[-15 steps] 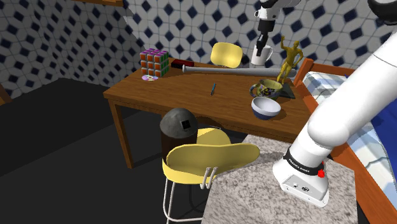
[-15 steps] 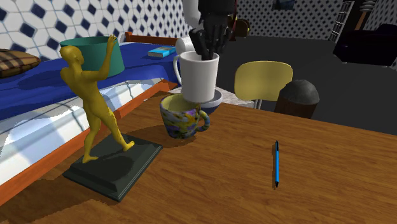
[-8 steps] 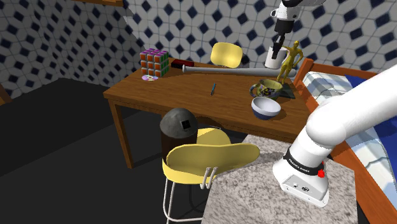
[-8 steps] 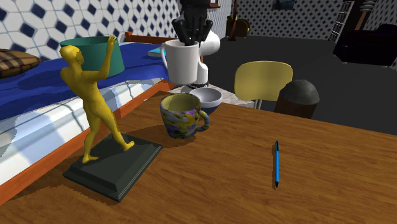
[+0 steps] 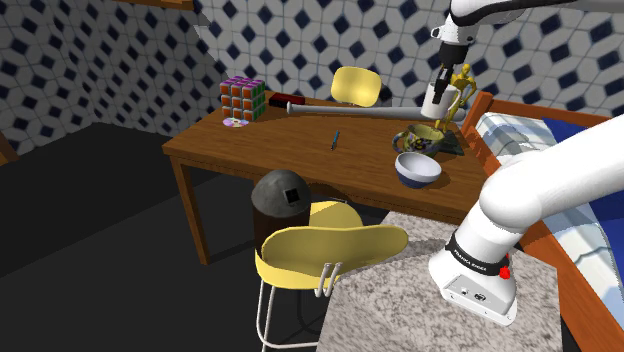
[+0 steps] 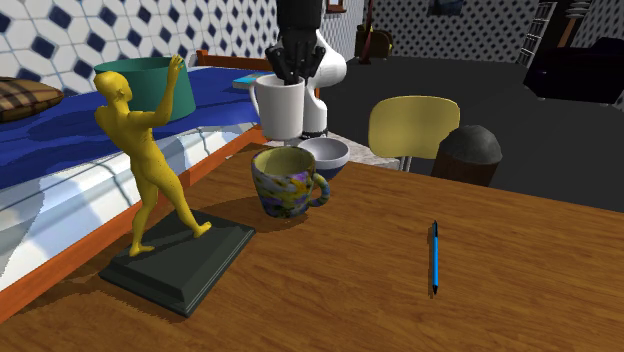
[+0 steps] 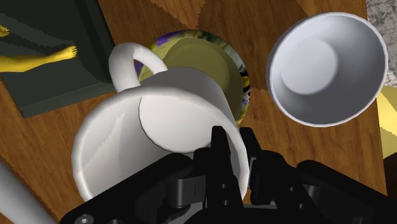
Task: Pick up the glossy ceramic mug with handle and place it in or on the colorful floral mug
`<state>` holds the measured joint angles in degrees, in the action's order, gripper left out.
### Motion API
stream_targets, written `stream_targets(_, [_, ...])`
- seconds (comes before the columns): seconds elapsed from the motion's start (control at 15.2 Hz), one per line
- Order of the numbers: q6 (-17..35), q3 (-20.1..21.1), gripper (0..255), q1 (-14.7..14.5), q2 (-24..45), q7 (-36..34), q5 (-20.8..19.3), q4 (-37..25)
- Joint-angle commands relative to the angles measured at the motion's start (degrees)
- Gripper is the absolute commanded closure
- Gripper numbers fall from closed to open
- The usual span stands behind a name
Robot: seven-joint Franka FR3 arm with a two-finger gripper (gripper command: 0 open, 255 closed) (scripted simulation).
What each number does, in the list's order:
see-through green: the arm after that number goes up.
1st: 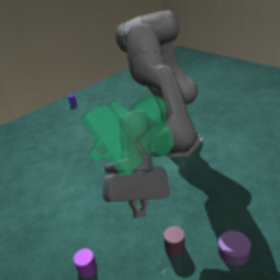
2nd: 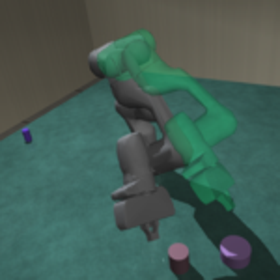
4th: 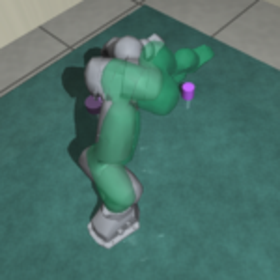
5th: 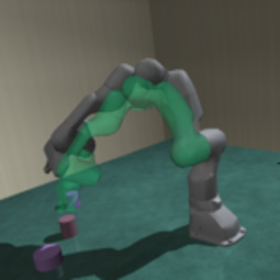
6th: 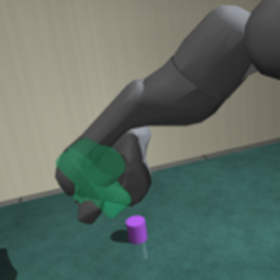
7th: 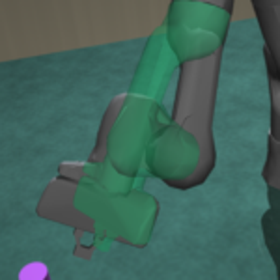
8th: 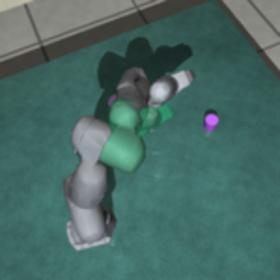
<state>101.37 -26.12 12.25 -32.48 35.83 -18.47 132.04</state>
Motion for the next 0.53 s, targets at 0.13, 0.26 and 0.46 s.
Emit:
stream_targets(0.13, [3.0, -0.6, 255, 0.3, -0.2, -0.3, -0.6, 3.2])
stream_targets(0.26, [4.6, -1.0, 255, 0.4, 0.0, -0.4, -0.9, 4.6])
stream_targets(0.46, [6.9, -1.5, 255, 0.5, 0.3, -0.7, -1.3, 6.5])
